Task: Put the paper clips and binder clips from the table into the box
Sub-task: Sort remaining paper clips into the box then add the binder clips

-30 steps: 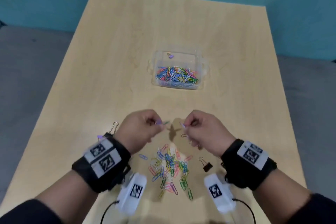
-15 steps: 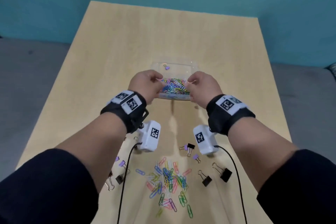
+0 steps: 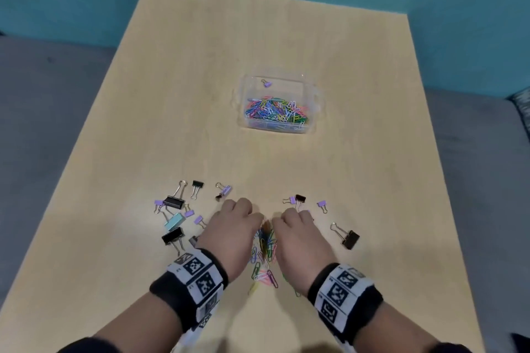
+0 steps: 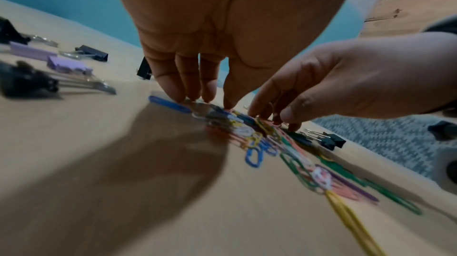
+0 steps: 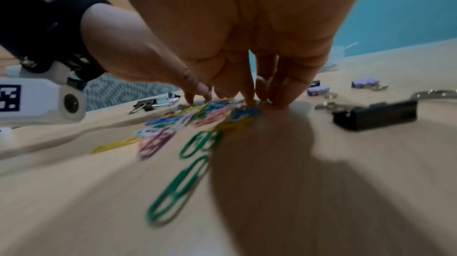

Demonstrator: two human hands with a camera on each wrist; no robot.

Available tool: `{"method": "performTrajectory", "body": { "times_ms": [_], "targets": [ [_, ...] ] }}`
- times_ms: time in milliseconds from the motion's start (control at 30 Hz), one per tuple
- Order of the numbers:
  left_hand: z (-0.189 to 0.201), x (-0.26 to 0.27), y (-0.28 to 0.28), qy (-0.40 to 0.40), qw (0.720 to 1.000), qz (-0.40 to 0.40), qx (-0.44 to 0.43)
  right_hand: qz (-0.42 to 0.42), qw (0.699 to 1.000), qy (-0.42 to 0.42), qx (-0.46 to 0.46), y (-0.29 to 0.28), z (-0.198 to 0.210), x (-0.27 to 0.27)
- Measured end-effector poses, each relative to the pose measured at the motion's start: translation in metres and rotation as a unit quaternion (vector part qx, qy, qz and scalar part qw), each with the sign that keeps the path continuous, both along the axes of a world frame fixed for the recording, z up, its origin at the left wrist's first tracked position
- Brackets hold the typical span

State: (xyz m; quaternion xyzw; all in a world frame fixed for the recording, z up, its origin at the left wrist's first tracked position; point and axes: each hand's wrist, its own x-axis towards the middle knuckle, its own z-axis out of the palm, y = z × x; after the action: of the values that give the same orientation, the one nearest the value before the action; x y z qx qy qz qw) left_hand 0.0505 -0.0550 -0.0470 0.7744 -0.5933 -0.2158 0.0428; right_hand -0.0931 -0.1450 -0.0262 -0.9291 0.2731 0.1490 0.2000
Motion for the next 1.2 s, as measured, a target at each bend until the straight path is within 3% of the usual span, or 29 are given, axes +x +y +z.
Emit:
{"method": "performTrajectory", "body": {
  "times_ms": [133, 233, 333, 433, 733, 1000, 1200],
  "targets": [
    [0.006, -0.005, 0.015, 0.000, 0.999, -0.002, -0.041, 0.031, 0.999, -0.019, -0.008, 0.016, 0.001, -0.014],
    [0.014, -0.003, 0.037, 0.016, 0.994, 0.081, -0.068, -0.038, 0.998, -0.046, 0.004, 0.017, 0.007, -0.039],
    [0.017, -0.010, 0.062, 0.096, 0.984, 0.151, -0.014, -0.104, 0.992, -0.009, 0.075, 0.025, 0.006, -0.064],
    [0.014, -0.024, 0.064, 0.076, 0.990, 0.111, 0.033, -0.111, 0.989, -0.014, 0.097, 0.031, -0.001, -0.066],
    [0.005, -0.027, 0.011, 0.054, 0.994, 0.095, 0.006, -0.085, 0.994, -0.061, 0.029, 0.014, -0.027, -0.018],
    [-0.002, -0.022, 0.005, 0.006, 0.999, 0.049, -0.003, -0.052, 0.997, -0.056, 0.026, 0.001, -0.017, -0.007],
    [0.002, -0.016, 0.001, 0.017, 0.999, 0.038, 0.012, -0.073, 0.996, -0.022, 0.048, -0.007, -0.010, -0.005]
  ]
}}
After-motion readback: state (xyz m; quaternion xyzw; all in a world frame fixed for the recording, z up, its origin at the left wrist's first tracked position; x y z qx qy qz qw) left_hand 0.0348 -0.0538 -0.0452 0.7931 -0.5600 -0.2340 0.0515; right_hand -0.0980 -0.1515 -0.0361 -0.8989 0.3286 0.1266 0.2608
